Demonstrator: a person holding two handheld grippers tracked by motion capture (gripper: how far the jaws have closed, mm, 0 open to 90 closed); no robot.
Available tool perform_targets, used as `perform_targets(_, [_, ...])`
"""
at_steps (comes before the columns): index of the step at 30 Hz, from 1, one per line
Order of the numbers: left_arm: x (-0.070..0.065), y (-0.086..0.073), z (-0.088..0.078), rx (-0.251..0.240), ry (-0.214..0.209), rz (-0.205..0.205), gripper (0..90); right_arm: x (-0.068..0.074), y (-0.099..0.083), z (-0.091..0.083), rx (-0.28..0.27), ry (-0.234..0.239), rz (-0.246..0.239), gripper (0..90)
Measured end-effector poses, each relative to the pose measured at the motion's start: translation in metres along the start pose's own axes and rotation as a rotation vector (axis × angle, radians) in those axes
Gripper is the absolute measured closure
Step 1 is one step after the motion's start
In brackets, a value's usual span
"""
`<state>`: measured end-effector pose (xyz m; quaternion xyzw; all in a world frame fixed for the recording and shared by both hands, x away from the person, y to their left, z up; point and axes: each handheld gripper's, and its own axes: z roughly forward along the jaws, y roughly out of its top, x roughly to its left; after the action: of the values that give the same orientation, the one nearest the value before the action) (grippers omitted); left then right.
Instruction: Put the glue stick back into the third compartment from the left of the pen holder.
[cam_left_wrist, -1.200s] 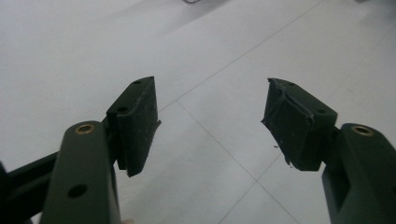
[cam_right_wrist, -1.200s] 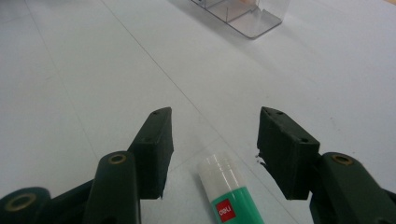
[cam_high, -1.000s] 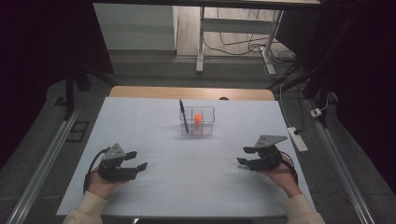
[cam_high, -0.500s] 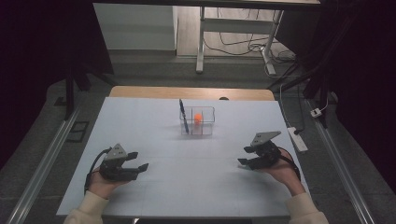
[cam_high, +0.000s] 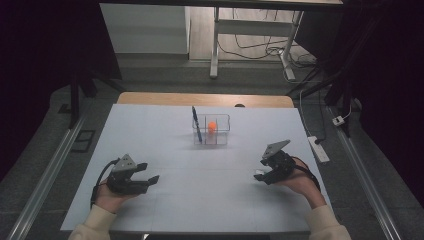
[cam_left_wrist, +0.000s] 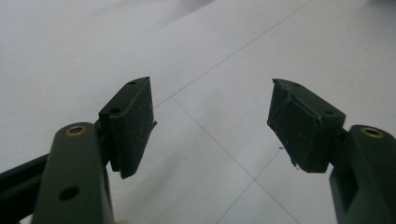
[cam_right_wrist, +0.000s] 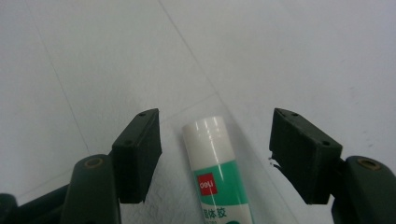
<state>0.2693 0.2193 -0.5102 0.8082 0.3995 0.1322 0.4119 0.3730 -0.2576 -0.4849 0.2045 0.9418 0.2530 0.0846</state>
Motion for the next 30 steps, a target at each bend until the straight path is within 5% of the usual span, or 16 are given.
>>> perform_targets(5, [0.0,0.0,0.001,0.004,-0.001,0.003,30.5,0.0,-0.002,0.009,0.05,0.0,-0.017,33.8])
perform_targets(15, [0.001,-0.001,0.002,0.009,-0.004,-0.003,30.1,0.002,-0.003,0.014,0.083,-0.009,-0.09,54.7])
perform_targets(24, [0.002,-0.002,0.002,0.008,-0.003,-0.011,30.1,0.004,-0.002,0.013,0.086,-0.003,-0.138,64.3])
perform_targets(30, [0.002,-0.002,0.002,0.007,-0.001,-0.01,30.1,0.002,-0.001,0.006,0.042,-0.022,-0.113,64.4])
